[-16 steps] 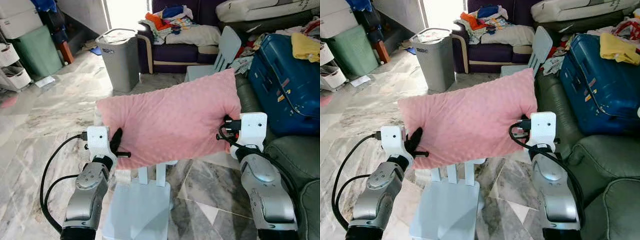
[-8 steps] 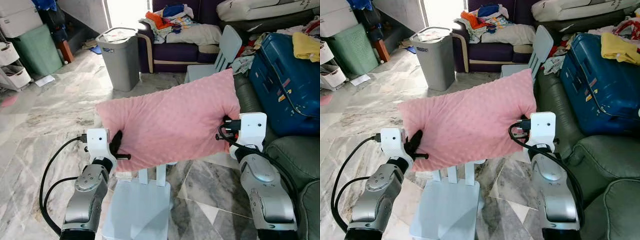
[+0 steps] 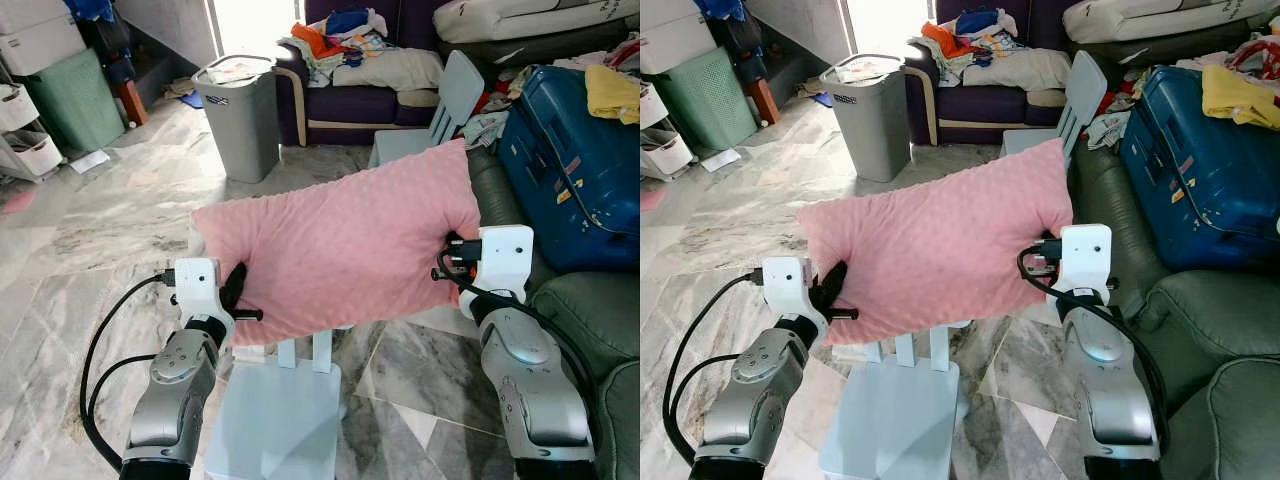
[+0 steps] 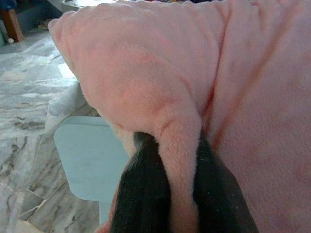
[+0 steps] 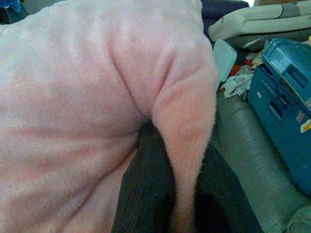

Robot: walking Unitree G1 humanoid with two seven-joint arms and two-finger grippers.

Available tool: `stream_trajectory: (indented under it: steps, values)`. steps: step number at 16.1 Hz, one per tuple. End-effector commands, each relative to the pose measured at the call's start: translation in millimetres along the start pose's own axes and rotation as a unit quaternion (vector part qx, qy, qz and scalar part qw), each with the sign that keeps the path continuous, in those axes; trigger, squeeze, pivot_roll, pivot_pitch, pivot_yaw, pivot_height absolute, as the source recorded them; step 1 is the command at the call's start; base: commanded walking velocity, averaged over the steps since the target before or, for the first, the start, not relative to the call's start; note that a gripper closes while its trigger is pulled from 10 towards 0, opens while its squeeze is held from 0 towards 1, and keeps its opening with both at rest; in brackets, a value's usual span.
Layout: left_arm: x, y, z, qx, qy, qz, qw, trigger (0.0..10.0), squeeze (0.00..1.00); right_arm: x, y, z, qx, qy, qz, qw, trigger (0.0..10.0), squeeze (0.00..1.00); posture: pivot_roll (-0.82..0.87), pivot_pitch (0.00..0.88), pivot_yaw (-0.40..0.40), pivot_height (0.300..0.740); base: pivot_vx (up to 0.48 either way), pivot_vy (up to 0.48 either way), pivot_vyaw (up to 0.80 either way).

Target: Move the pillow to the sofa

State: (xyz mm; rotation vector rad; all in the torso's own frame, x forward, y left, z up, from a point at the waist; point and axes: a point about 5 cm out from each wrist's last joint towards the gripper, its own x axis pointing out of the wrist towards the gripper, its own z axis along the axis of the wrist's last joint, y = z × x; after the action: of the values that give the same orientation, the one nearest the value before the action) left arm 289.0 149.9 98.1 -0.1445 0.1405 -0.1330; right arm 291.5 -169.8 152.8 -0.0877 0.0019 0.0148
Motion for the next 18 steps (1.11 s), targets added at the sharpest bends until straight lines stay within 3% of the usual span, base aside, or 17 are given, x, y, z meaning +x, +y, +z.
stream_trajectory:
  steps: [1,18]
  values:
    - [-1.4,0.5,6.2,0.007,-0.011,-0.001,1.000,10.0,0.00,0.3,-0.5,7.6,0.000,-0.013,-0.004,1.000,10.0,0.00,-0.08,0.000,0.045,0.740,0.000,0.251,0.00]
    - [-0.6,-2.2,6.8,0.012,-0.013,-0.015,1.000,10.0,0.00,1.9,-0.9,9.8,-0.001,-0.017,-0.004,1.000,10.0,0.00,-0.08,0.000,0.045,0.740,0.000,0.418,0.00]
